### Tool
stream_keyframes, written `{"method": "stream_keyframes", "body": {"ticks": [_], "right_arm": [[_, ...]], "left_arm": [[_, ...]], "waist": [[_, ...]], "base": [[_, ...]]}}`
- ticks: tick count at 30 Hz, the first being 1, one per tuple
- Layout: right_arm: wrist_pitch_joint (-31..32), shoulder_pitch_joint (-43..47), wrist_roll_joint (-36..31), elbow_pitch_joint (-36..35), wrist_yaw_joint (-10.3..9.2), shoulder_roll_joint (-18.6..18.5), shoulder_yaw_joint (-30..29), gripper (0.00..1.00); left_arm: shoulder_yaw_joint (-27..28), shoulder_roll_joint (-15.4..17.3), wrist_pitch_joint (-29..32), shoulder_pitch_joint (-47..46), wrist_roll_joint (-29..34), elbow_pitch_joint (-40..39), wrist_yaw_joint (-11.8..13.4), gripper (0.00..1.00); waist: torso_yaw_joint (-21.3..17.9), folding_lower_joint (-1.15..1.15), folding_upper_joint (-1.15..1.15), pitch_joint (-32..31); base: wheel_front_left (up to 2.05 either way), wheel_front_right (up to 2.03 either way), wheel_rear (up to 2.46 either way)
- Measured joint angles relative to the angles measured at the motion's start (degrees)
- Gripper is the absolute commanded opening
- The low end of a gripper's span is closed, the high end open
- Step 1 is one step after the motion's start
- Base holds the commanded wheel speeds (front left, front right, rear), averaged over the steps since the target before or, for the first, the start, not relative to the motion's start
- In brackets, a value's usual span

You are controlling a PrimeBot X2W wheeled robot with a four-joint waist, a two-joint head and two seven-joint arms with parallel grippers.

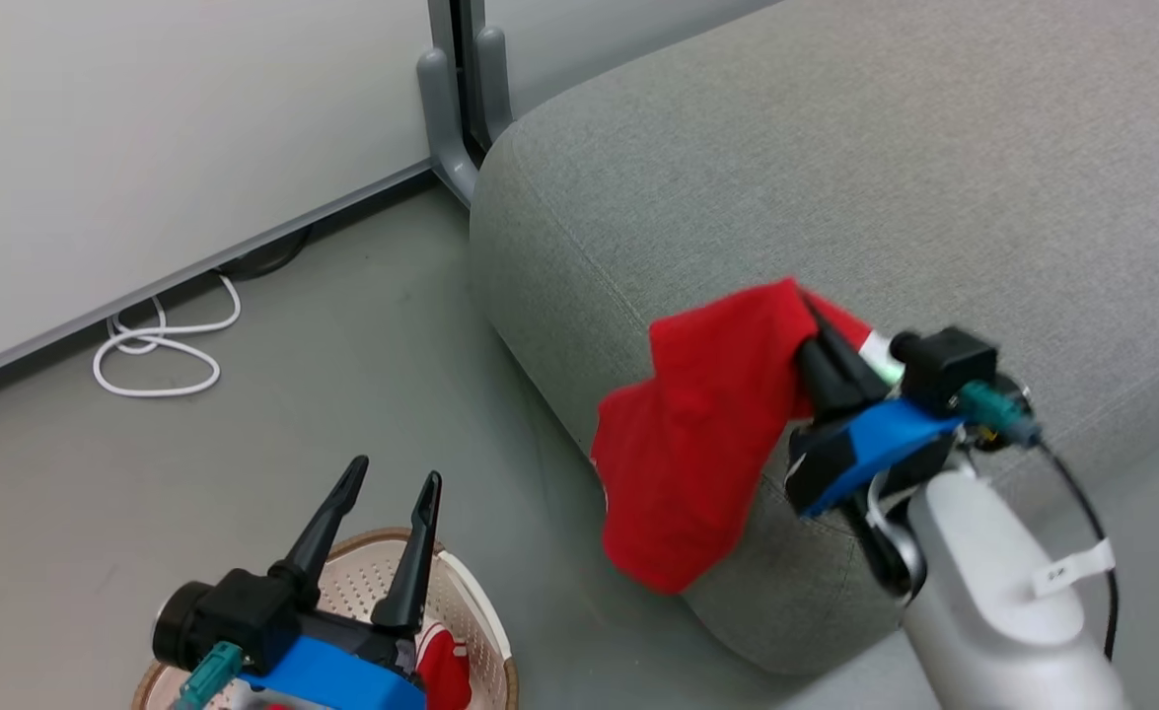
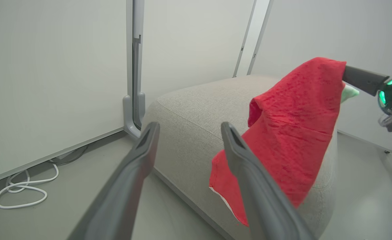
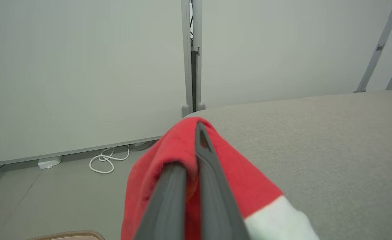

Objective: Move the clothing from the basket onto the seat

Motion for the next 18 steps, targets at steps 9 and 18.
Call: {"method": "stream_keyframes", "body": {"ticks": [9, 18], "right_arm": [[1.9, -14.9, 1.1, 2.3, 0.00, -1.0, -11.2, 0.00], [4.0, -29.9, -1.7, 6.8, 0.00, -9.5, -27.9, 0.00]], "left_arm": [[-1.6, 4.0, 0.0, -3.9, 0.2, -1.9, 0.0, 1.00], [-3.3, 8.3, 1.0, -10.2, 1.4, -6.2, 0.0, 1.00]], "waist": [[1.9, 0.00, 0.00, 6.3], [5.2, 0.01, 0.00, 17.0]], "base": [[0.00, 0.00, 0.00], [0.00, 0.00, 0.00]]}}
